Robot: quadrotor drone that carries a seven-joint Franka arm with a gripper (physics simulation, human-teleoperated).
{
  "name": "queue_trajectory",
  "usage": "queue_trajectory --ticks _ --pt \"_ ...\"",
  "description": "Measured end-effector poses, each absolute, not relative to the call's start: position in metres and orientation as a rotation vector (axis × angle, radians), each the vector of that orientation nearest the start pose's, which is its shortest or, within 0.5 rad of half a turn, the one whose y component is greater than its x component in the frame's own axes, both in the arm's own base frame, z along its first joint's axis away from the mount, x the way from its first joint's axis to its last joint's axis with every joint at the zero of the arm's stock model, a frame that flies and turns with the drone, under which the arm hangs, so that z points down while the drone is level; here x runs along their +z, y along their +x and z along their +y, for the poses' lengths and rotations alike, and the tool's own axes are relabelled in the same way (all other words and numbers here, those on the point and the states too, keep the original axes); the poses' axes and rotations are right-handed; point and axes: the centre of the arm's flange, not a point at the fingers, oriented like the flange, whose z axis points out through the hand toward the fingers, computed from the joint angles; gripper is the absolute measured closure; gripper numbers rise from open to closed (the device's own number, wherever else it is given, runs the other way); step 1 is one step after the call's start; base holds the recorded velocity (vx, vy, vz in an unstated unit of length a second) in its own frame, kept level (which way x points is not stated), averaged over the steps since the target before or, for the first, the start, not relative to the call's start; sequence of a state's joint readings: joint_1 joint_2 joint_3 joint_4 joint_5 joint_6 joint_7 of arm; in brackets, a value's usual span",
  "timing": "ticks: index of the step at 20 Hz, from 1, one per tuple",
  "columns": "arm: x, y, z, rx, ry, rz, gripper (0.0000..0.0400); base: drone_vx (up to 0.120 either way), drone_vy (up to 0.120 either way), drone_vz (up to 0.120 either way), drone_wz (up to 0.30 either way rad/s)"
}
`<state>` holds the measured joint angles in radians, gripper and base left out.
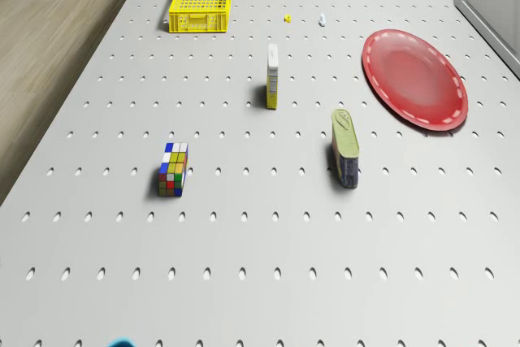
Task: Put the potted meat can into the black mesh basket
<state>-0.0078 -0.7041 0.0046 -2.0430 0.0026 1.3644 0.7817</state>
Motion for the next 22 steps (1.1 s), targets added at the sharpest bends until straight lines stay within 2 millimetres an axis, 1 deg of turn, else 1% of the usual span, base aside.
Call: queue_trajectory --ticks 4,22 --pt "0.6913 0.3035 0.0001 -0.042 -2.893 1.198 0.0000 0.120 0.000 0.000 0.000" --pt "0.6913 0.3021 0.0024 -0.076 -2.907 1.204 0.0000 0.120 -0.120 0.000 0.000"
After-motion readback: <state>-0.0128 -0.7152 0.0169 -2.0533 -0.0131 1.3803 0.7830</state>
